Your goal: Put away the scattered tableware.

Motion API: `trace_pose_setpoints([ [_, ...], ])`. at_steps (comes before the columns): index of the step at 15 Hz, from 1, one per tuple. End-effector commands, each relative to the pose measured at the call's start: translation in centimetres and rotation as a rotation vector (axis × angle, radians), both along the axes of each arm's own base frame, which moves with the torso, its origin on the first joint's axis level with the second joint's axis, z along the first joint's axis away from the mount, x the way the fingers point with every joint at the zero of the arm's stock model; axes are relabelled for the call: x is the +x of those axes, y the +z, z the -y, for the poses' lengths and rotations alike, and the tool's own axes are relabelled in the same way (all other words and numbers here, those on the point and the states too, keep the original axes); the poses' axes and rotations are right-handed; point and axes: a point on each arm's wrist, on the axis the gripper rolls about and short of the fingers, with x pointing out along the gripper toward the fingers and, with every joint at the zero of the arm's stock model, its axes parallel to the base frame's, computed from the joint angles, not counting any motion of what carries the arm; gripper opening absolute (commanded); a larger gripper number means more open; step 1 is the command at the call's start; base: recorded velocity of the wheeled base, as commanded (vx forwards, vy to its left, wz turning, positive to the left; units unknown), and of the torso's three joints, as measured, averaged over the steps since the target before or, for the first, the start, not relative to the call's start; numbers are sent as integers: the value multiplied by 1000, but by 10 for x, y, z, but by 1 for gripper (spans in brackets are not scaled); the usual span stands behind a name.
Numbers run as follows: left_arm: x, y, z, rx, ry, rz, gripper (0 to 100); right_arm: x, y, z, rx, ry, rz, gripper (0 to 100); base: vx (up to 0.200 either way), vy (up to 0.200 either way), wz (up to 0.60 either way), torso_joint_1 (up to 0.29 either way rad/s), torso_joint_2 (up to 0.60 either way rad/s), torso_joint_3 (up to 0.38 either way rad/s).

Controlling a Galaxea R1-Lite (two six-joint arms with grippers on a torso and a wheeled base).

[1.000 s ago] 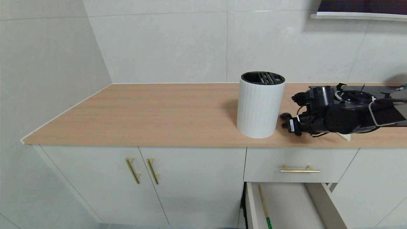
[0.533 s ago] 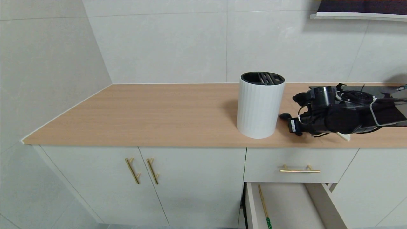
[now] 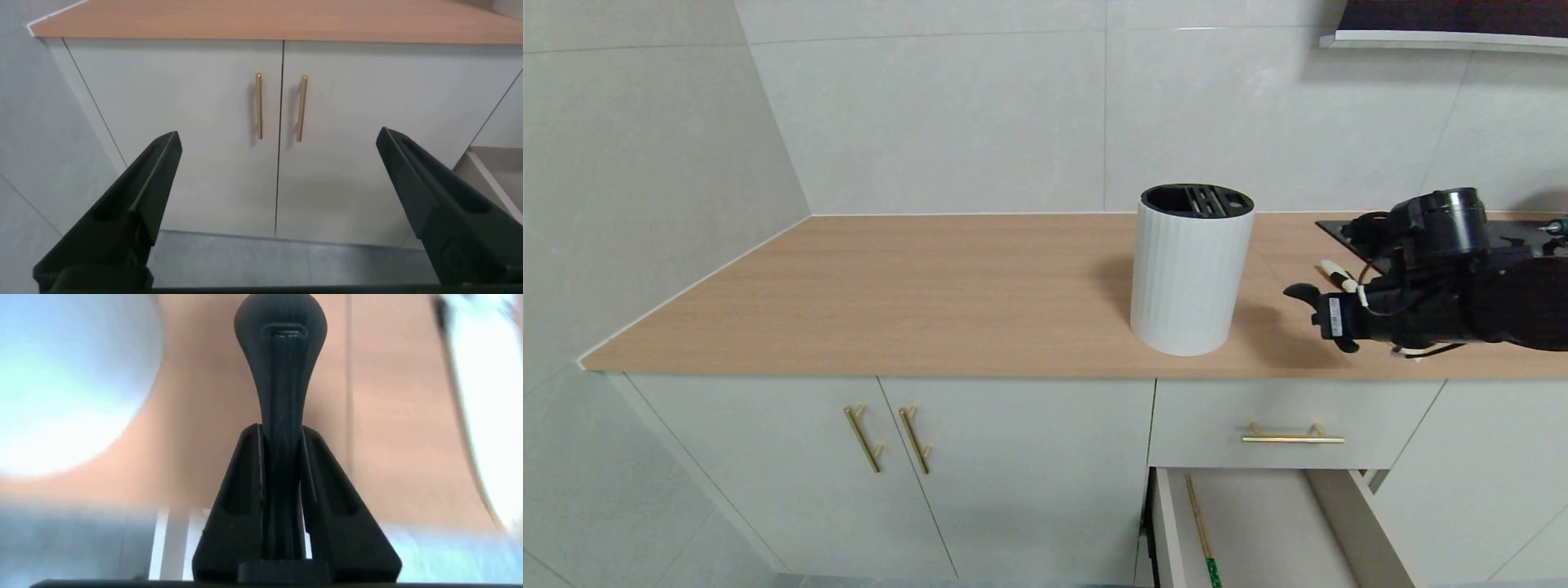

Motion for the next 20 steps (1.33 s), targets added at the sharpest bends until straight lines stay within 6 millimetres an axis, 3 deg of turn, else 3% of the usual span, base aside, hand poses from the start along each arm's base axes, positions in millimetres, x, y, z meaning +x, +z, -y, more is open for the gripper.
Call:
trace_pose_setpoints([
  [1, 0, 0, 0, 0, 1, 1, 100, -75, 18, 12, 14, 11, 25, 0, 0, 0, 0, 0, 0, 0],
  [3, 0, 0, 0, 0, 1, -1, 100, -99, 4, 16, 5, 9, -19, 0, 0, 0, 0, 0, 0, 0],
  [6, 0, 0, 0, 0, 1, 1, 100, -120, -15, 20, -6, 6, -79, 0, 0, 0, 0, 0, 0, 0],
  [10, 0, 0, 0, 0, 1, 1, 100, -120, -22, 10, -19, 56, -107, 0, 0, 0, 0, -86, 222, 141],
  [20, 0, 0, 0, 0, 1, -1, 100, -115, -31, 8, -29, 61, -146, 0, 0, 0, 0, -152, 469, 313],
])
